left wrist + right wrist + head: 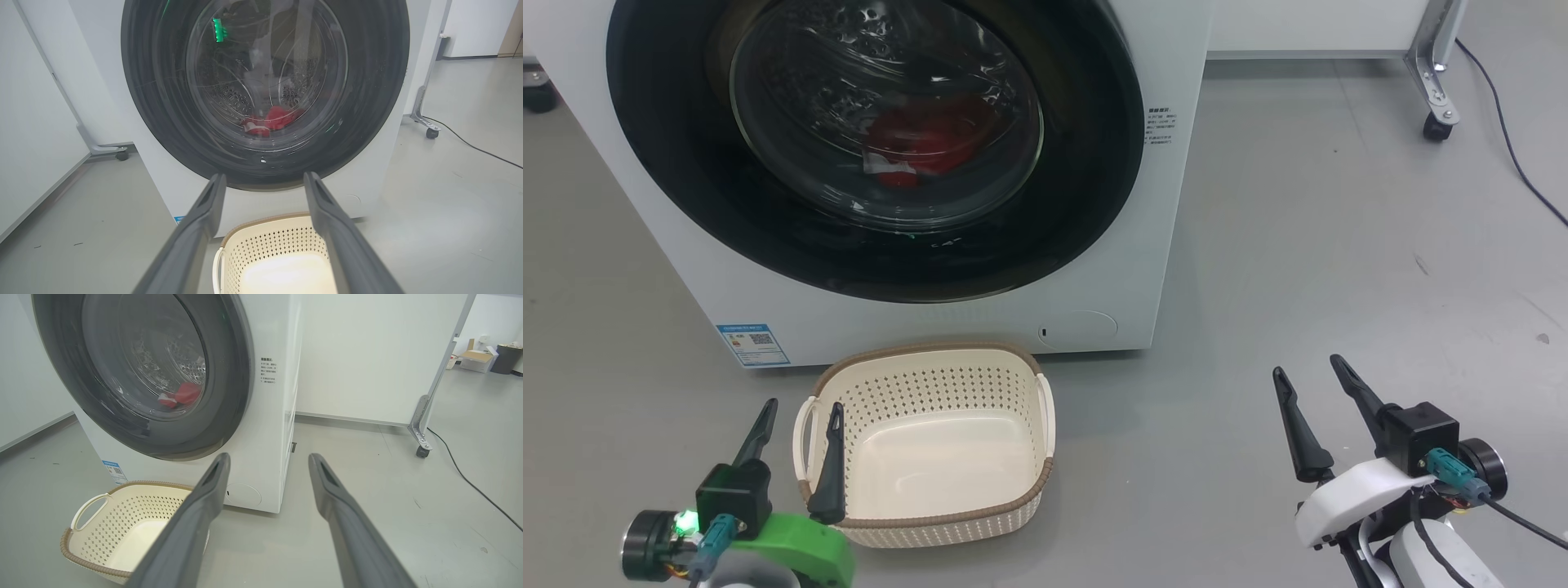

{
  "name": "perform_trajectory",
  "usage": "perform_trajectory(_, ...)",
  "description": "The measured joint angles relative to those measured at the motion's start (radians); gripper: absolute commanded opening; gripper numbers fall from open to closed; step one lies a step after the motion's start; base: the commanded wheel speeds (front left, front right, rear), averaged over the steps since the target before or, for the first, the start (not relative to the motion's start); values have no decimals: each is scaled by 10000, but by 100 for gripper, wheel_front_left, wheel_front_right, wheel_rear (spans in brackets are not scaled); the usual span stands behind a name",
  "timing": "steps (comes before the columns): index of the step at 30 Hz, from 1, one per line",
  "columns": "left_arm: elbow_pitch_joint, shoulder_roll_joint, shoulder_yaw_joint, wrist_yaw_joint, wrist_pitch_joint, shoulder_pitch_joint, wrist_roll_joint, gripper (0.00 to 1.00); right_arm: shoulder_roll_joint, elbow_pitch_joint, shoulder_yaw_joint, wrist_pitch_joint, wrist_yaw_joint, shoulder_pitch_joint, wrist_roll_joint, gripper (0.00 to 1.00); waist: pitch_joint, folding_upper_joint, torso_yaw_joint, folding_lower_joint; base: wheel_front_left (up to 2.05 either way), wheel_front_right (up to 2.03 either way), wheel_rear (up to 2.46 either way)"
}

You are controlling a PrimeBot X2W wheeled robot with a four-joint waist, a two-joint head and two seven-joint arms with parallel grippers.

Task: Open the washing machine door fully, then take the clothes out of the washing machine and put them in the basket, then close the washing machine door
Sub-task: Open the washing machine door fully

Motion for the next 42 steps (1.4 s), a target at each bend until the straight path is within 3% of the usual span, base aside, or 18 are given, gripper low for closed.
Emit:
perform_trajectory(1,8,-6,8,0,0,-1,35,100,0,0,-21,0,10,0,-4,0,2,0,2,0,0,0,0)
perform_trajectory(19,50,-136,82,-111,0,-238,192,100,297,-4,-706,-2,345,0,451,0,102,0,119,0,0,0,0)
perform_trajectory(30,-123,-203,98,-159,0,-400,240,100,1003,117,-1831,38,848,-554,3076,0,524,0,340,0,0,0,0)
perform_trajectory(42,-453,-366,98,-190,-12,-1056,245,100,1174,382,-3196,1590,1045,-2303,7099,0,1396,0,662,0,0,0,0)
